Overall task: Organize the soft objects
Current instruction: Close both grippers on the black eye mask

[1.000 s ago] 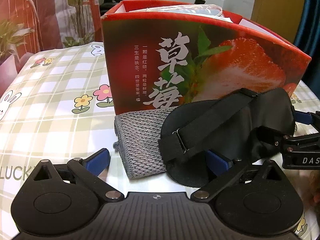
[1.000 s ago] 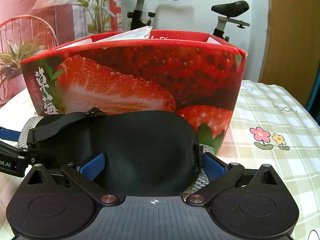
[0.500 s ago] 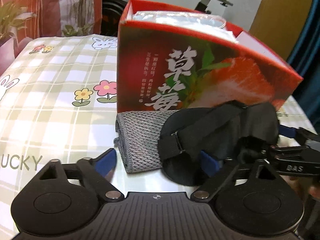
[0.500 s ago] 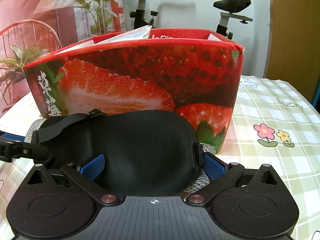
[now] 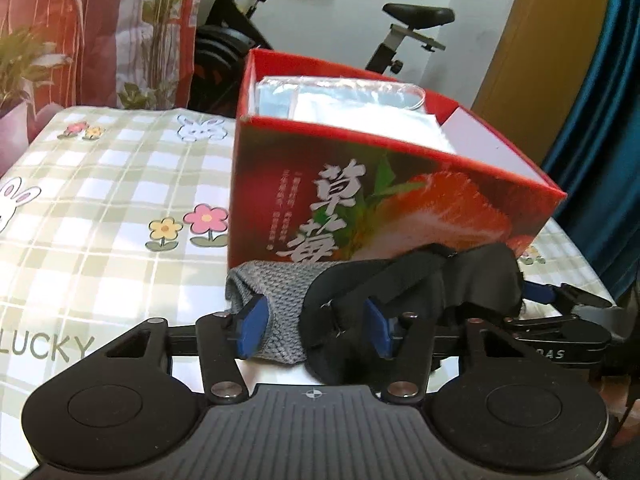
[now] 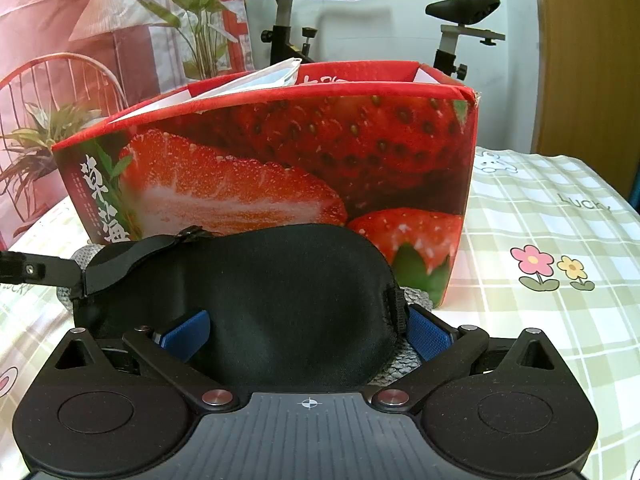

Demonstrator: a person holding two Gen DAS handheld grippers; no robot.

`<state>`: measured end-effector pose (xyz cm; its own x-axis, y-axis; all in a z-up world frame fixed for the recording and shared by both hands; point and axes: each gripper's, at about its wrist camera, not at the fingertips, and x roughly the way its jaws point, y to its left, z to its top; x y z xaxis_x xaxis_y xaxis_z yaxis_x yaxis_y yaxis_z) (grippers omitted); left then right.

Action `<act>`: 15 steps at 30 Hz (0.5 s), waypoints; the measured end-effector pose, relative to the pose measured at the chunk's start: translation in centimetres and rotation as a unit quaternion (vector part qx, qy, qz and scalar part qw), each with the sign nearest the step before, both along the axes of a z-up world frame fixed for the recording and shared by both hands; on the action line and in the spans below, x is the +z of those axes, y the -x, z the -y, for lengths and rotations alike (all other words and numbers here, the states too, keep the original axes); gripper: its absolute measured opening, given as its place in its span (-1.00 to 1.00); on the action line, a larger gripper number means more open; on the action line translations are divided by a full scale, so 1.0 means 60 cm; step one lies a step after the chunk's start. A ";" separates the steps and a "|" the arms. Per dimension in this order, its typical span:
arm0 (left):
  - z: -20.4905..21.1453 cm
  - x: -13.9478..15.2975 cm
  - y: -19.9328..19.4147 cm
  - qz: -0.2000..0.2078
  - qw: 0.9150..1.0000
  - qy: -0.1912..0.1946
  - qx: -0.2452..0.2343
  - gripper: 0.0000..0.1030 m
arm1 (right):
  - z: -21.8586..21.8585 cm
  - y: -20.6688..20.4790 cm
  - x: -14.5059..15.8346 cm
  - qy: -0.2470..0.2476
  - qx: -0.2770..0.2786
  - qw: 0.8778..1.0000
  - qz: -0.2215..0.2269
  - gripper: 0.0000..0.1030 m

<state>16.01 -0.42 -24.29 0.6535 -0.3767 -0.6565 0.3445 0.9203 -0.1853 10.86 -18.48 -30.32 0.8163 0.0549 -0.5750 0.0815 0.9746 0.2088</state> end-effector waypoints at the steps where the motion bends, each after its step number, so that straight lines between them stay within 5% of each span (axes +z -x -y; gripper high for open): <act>1: 0.002 0.002 0.002 0.004 1.000 -0.001 -0.003 0.04 | 0.000 0.000 0.000 0.000 0.000 1.000 0.000 0.99; 9: 0.019 -0.024 -0.008 -0.031 0.999 0.001 -0.018 0.03 | 0.001 0.001 0.001 -0.003 0.001 1.000 0.002 0.99; 15: 0.014 -0.041 -0.019 -0.056 0.998 0.038 -0.018 0.02 | 0.000 0.001 0.001 -0.004 0.002 1.000 0.001 0.99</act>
